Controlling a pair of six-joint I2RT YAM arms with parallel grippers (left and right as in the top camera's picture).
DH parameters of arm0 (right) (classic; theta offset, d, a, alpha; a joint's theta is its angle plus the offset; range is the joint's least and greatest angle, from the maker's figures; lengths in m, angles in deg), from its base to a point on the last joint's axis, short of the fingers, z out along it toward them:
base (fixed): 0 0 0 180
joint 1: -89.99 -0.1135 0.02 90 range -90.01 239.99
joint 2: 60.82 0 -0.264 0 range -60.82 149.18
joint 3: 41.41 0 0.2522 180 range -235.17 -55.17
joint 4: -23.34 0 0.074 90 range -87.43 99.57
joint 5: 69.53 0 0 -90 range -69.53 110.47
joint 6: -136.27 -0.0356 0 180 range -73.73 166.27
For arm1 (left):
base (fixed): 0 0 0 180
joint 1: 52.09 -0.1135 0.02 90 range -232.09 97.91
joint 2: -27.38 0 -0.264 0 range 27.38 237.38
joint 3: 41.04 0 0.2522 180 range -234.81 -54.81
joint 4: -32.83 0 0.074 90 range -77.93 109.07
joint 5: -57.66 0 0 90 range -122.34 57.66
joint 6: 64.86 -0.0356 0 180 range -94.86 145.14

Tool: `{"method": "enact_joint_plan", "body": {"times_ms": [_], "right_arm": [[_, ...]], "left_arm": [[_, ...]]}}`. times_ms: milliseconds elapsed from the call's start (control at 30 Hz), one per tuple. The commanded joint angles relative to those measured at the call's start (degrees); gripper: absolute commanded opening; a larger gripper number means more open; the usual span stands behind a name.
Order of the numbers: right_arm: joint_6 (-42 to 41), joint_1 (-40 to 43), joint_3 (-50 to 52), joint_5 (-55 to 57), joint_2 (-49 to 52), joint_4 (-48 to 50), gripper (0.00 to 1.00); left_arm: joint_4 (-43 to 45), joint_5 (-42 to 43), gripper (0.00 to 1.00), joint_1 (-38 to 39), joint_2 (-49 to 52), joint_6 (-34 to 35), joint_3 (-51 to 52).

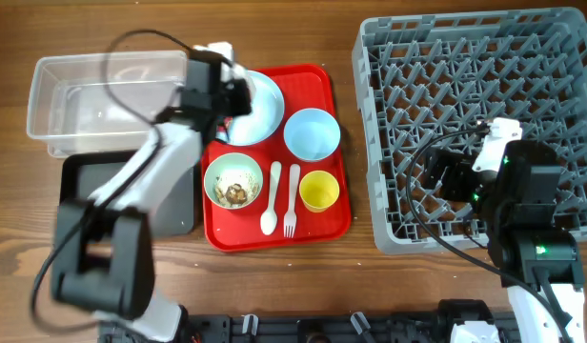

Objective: Sort waste into correct bins and load items into the dishwasher rack
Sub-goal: 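Carry the napkin and packet with the left gripper into the clear bin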

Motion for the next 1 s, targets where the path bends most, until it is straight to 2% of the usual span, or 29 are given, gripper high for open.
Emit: {"method": "enact_joint_plan", "body": {"times_ms": [0,100,200,300,367,433,500,567,700,867,967], "right_arm": [[0.8,0.0,-1.3,0.8,0.0,0.2,1.00],[0.8,0.0,-1.3,0.8,0.0,0.2,1.00],[0.8,0.0,-1.3,0.8,0.0,0.2,1.00],[0.8,0.0,-1.3,0.8,0.0,0.2,1.00],[0.8,0.0,-1.3,0.8,0.0,0.1,1.00],[0.8,0.0,-1.3,0.8,0.0,0.1,1.00],[0.8,0.0,-1.3,0.8,0.0,0.1,1.00],[0.8,0.0,-1.3,0.8,0.0,0.0,1.00],[0.8,0.0,-1.3,0.8,0.0,-0.2,1.00],[0.8,0.0,-1.3,0.8,0.5,-0.1,1.00],[0.8,0.0,-1.3,0.8,0.7,-0.1,1.00]], "left_arm": [[-4.0,-6.8,0.15,-7.2,-7.2,-0.2,-0.6],[-7.6,-6.9,0.17,-13.3,-7.0,-0.1,-0.6],[-9.3,-6.9,0.54,-16.1,-6.2,-0.1,-0.6],[-9.2,-1.6,0.70,-14.1,-7.3,-1.4,-0.6],[-9.2,-1.5,0.74,-10.0,-7.7,-5.1,-0.6],[-9.2,-2.2,0.74,-6.5,-7.3,-6.0,-0.6],[-9.0,-2.7,0.73,-2.4,-5.5,-9.9,-0.6],[-8.6,-6.3,0.73,-0.2,-2.4,-10.7,-0.6],[-3.4,-6.7,0.78,0.5,6.2,-10.7,-0.6],[-1.2,-6.6,0.75,0.5,13.7,-10.7,-0.6],[-1.2,-5.9,0.52,0.5,15.8,-10.7,-0.6]]}}
